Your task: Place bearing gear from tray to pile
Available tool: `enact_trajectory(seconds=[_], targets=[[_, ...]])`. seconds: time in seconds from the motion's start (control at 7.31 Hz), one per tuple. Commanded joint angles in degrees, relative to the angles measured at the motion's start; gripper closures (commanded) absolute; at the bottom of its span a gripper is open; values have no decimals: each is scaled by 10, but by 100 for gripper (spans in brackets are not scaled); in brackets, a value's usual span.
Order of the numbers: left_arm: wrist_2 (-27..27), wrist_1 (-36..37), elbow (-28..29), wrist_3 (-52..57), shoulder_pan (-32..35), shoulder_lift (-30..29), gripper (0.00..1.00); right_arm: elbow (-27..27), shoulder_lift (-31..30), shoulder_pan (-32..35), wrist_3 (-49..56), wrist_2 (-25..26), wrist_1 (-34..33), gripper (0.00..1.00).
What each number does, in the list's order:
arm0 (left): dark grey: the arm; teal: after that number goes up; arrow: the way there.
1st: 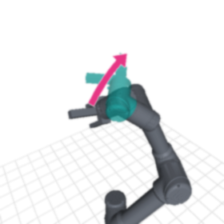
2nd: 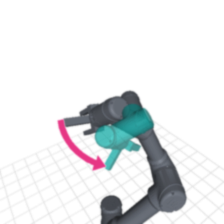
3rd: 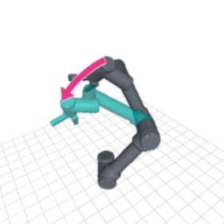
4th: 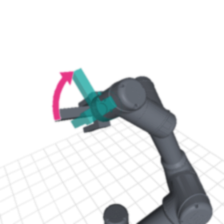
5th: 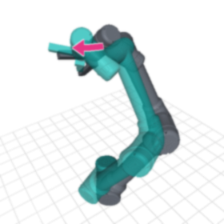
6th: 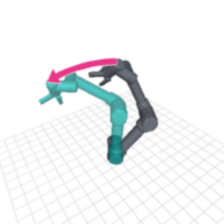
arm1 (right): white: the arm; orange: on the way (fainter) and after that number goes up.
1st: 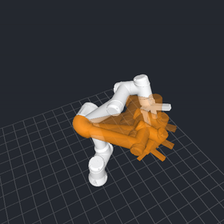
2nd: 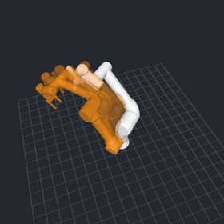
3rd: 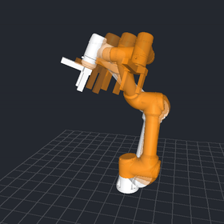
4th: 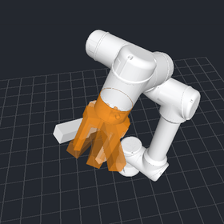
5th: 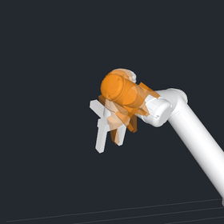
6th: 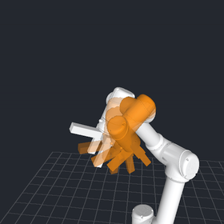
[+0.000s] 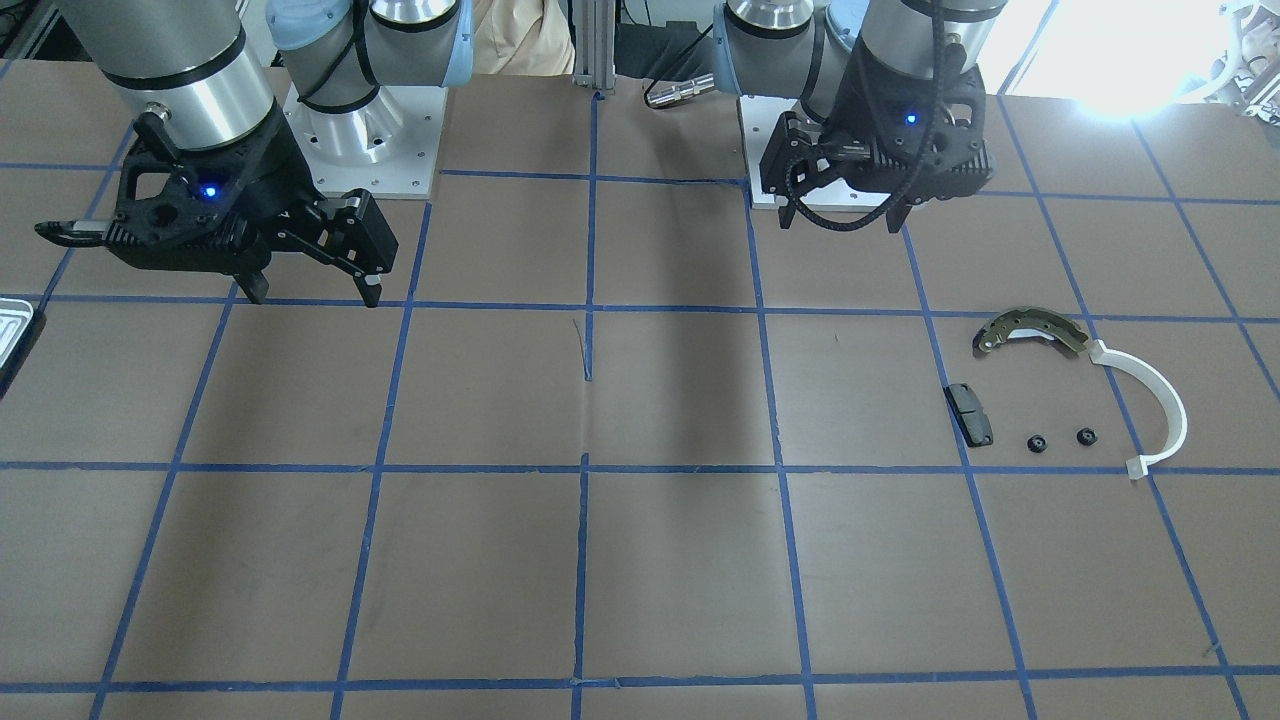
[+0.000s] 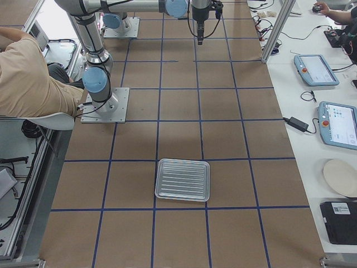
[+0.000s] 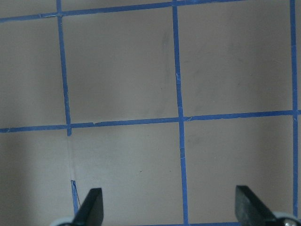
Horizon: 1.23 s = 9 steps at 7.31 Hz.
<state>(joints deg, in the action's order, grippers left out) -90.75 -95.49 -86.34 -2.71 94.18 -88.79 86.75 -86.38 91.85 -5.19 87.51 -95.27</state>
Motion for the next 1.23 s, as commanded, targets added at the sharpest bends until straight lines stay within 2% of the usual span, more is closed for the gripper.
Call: enact_trajectory(seconds=[0.0,1.09], targets=[[-1,0,-8,-12,1,13,0,0,1,0,0,0,0,0],[0,11,-12,-13,-22,15,0,0,0,0,0,-1,0,0]])
